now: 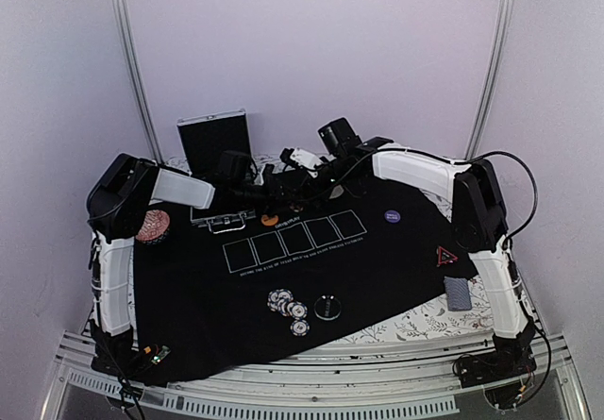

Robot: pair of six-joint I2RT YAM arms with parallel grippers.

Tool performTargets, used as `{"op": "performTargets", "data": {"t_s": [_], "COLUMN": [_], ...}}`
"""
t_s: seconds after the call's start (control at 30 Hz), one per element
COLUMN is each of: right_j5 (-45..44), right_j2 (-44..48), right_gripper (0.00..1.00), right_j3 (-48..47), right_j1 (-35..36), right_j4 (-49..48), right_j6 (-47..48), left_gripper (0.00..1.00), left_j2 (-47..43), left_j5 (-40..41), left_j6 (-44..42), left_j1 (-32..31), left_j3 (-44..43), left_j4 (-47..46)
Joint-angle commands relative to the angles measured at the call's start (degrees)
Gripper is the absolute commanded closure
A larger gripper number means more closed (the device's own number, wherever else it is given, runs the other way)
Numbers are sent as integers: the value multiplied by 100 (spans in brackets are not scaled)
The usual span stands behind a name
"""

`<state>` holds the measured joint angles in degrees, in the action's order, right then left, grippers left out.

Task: Distribute texas hold em gaming equipment
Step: Pass from the left arm to the right

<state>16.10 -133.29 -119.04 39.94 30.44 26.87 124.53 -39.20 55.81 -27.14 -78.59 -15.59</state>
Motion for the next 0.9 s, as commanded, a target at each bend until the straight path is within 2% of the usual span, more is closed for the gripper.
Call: {"op": "performTargets", "data": {"t_s": [0.0, 0.37, 0.5, 0.87], "right_j5": [61, 644, 559, 629], "right_j2": [-479, -671, -726, -851], "right_gripper": [27, 28, 38, 40], "right_j3": [-365, -378, -383, -376], "right_j1": [-30, -26, -30, -26], "right_j4": [-253, -448, -574, -550], "right_j6": [108, 235, 264, 261], "left_gripper": [100, 100, 100, 100], "left_j2": [3, -30, -64, -121], "left_j5": [-117, -202, -201, -228], "left_j6": [-52, -64, -15, 0], "left_j1": [43, 83, 101, 110], "left_j3": [-131, -96, -54, 53], "left_j4": [-308, -391, -467, -567]}}
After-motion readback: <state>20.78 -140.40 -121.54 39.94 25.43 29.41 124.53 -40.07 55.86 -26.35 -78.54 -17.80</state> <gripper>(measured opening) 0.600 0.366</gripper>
